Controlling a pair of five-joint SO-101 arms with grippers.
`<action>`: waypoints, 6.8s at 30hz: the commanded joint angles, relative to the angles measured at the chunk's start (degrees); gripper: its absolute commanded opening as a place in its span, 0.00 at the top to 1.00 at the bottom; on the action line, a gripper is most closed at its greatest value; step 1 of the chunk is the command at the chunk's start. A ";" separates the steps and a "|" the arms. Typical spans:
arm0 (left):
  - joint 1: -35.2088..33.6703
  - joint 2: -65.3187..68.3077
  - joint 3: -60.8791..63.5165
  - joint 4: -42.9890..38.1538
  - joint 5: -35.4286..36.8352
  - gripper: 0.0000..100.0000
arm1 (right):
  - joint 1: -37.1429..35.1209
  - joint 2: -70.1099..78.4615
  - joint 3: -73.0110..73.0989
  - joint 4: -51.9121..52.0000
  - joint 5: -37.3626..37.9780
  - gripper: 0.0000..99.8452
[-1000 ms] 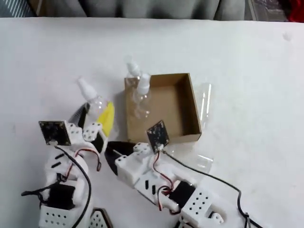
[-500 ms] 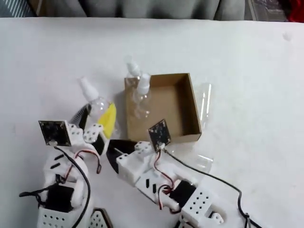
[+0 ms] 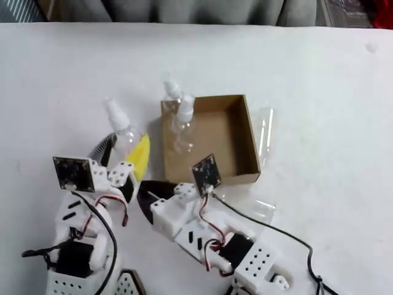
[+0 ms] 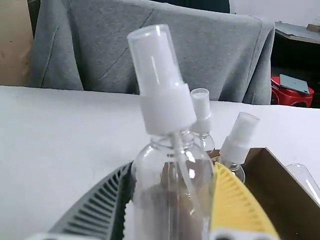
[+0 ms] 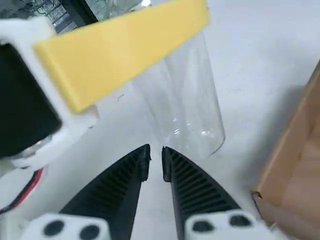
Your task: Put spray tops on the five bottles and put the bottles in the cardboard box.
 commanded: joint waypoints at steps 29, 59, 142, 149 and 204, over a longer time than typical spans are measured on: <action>6.55 -0.57 -4.04 3.16 0.97 0.98 | 6.99 -0.40 -1.14 0.40 3.34 0.98; 9.10 3.74 -3.96 -8.79 -5.54 0.98 | 36.09 6.02 -24.09 34.95 14.15 0.98; 15.87 49.45 6.59 -48.35 -6.51 0.97 | 53.67 29.41 -37.36 30.55 14.24 0.98; 15.87 49.10 8.88 -48.35 -8.35 0.81 | 53.67 29.41 -36.84 30.20 14.24 0.98; 10.33 36.53 8.09 -34.99 -8.35 0.61 | 51.82 29.41 -36.84 30.55 17.58 0.98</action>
